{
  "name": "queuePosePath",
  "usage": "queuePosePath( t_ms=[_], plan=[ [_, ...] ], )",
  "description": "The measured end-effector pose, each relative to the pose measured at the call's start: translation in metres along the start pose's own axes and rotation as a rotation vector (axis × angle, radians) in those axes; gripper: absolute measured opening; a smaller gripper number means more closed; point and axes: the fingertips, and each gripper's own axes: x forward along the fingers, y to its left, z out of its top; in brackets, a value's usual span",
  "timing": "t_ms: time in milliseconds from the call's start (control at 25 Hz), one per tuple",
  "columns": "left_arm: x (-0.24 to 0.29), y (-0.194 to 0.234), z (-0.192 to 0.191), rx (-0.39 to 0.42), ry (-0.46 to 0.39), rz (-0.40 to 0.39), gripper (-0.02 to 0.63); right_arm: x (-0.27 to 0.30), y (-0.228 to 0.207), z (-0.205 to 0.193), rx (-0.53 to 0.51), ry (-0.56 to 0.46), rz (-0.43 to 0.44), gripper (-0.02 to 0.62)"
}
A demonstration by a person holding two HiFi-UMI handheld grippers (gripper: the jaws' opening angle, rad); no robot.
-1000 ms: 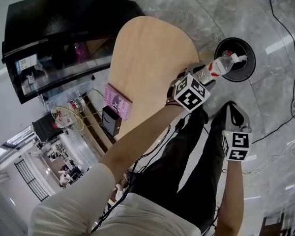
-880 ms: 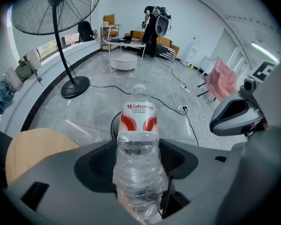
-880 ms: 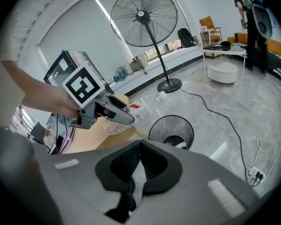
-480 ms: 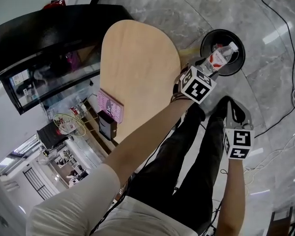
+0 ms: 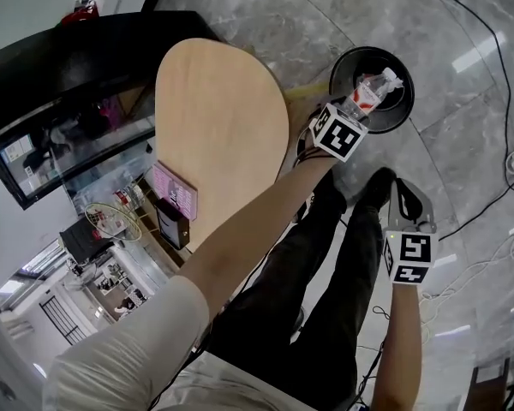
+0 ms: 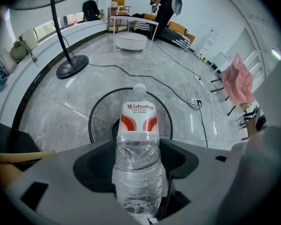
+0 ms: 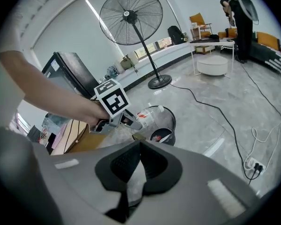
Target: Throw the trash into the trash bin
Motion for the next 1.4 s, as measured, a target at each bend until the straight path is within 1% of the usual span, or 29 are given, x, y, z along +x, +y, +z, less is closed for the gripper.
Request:
queuePosePath(
  t_ms=[120, 200, 320, 480, 560, 640, 720, 760, 960, 1080, 1160, 1240, 1360, 1400],
  plan=[
    [0.022, 0.004, -0.004, 0.012, 0.056, 0.004, 0.291, 0.003, -0.012, -0.007, 0.005, 0.001, -0.013, 0.011],
    [0.030, 0.005, -0.001, 0.009, 0.061, 0.003, 0.304, 0.004, -0.020, -0.012, 0.018, 0.001, -0.024, 0.011],
    [0.031, 0.008, 0.009, 0.005, 0.029, 0.011, 0.305, 0.004, -0.027, -0.017, 0.032, 0.004, -0.041, 0.011],
    [0.021, 0.004, 0.010, -0.004, -0.008, -0.011, 0.347, 0.003, -0.020, -0.017, 0.032, 0.010, -0.040, 0.011],
    [0.014, 0.001, 0.007, -0.001, -0.019, -0.019, 0.351, 0.001, -0.014, -0.012, 0.020, 0.007, -0.032, 0.011],
    [0.004, 0.000, 0.009, 0.021, -0.040, -0.015, 0.351, -0.001, -0.007, -0.002, 0.007, -0.003, -0.026, 0.011],
    [-0.011, -0.003, 0.013, 0.044, -0.063, -0.018, 0.351, -0.003, 0.002, 0.008, -0.005, -0.010, -0.021, 0.011],
    [-0.021, -0.005, 0.014, 0.042, -0.073, -0.023, 0.351, -0.004, 0.007, 0.014, -0.014, -0.011, -0.019, 0.011],
    [-0.083, -0.018, 0.018, -0.023, -0.149, -0.068, 0.350, -0.025, 0.041, 0.045, -0.062, -0.019, -0.005, 0.011],
    [-0.123, -0.028, 0.021, -0.043, -0.191, -0.110, 0.350, -0.041, 0.060, 0.067, -0.104, -0.026, 0.002, 0.011],
    [-0.145, -0.031, 0.018, -0.046, -0.209, -0.122, 0.345, -0.054, 0.071, 0.081, -0.137, -0.029, 0.006, 0.011],
    [-0.169, -0.031, 0.017, -0.058, -0.240, -0.115, 0.311, -0.068, 0.083, 0.095, -0.165, -0.034, 0.013, 0.011],
    [-0.216, -0.030, 0.020, -0.090, -0.302, -0.101, 0.242, -0.091, 0.099, 0.114, -0.189, -0.043, 0.019, 0.011],
    [-0.231, -0.031, 0.020, -0.102, -0.316, -0.104, 0.208, -0.098, 0.103, 0.118, -0.203, -0.042, 0.021, 0.011]
  ],
)
